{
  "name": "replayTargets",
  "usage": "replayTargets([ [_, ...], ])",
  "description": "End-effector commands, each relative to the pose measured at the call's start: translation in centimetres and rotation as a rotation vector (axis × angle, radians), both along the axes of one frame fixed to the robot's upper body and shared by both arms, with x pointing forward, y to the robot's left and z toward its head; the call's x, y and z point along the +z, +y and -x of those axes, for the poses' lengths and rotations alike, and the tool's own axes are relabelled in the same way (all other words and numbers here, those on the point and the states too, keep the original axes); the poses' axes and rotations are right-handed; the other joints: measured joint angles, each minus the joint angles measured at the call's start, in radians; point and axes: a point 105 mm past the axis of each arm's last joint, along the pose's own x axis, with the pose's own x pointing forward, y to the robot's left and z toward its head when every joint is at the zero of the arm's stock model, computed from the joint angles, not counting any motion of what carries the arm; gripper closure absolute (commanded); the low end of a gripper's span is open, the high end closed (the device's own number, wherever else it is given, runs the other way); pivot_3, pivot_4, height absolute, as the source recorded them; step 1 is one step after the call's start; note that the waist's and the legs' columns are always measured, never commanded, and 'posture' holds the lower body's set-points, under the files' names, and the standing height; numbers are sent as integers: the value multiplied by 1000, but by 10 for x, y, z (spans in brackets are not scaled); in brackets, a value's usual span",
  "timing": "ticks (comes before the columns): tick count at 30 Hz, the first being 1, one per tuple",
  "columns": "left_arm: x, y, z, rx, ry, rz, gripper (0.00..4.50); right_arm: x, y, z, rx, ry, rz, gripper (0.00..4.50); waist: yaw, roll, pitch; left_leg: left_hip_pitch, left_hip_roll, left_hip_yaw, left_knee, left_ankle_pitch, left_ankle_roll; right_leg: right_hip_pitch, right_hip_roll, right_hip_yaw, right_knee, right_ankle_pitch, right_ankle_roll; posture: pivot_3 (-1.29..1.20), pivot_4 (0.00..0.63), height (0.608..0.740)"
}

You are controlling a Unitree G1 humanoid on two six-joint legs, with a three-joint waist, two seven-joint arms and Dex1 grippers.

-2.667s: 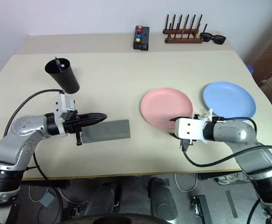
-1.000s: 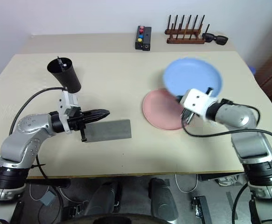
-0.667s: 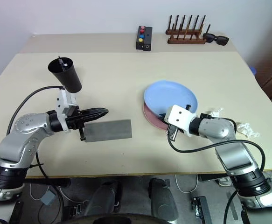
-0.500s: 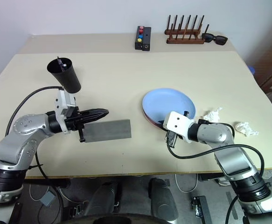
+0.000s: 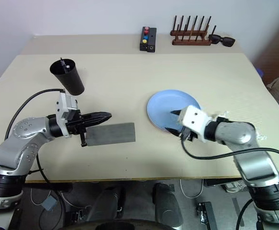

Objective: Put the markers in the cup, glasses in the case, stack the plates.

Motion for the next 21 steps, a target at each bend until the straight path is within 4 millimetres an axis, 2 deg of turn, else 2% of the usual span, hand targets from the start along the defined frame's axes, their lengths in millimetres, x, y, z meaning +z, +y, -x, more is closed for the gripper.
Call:
replayTargets([
  [1,8,-10,6,-46,-29,13,4500,19,-47,-9,-217,-65,-20,1583,0,0,0,0,0,0,0,0,0,0,0,0,0,0,0,0,150,735],
  [3,6,-14,8,-64,-23,20,4500,14,-75,-13,-348,-49,-19,1583,0,0,0,0,0,0,0,0,0,1,0,0,-1,0,0,0,150,735],
  [5,4,-19,9,-81,-15,25,4500,4,-95,-14,-439,-15,-46,1583,-1,0,0,0,0,0,0,0,0,1,0,0,-1,0,-1,0,150,735],
  [11,5,-27,5,-108,-20,31,4500,-41,-133,-24,-625,75,8,1583,-9,0,0,1,0,1,0,0,0,1,1,1,0,0,-1,0,150,735],
  [13,6,-27,5,-111,-25,29,4500,-54,-139,-26,-663,111,3,1583,-7,0,0,1,0,1,0,0,0,1,1,1,0,0,-1,0,150,735],
  [16,6,-25,5,-110,-28,23,4500,-58,-136,-27,-671,133,-36,2389,-9,1,-1,1,0,1,0,0,0,1,1,1,0,0,0,0,150,735],
  [20,4,-24,7,-104,-26,22,4500,-58,-135,-28,-678,137,-56,4444,-6,1,-1,1,0,1,0,0,0,1,1,1,0,0,0,0,150,735],
  [21,4,-24,7,-103,-26,23,4500,-57,-134,-28,-679,133,-52,4444,-6,1,-1,1,0,1,0,0,0,1,1,1,0,0,0,0,150,735],
])
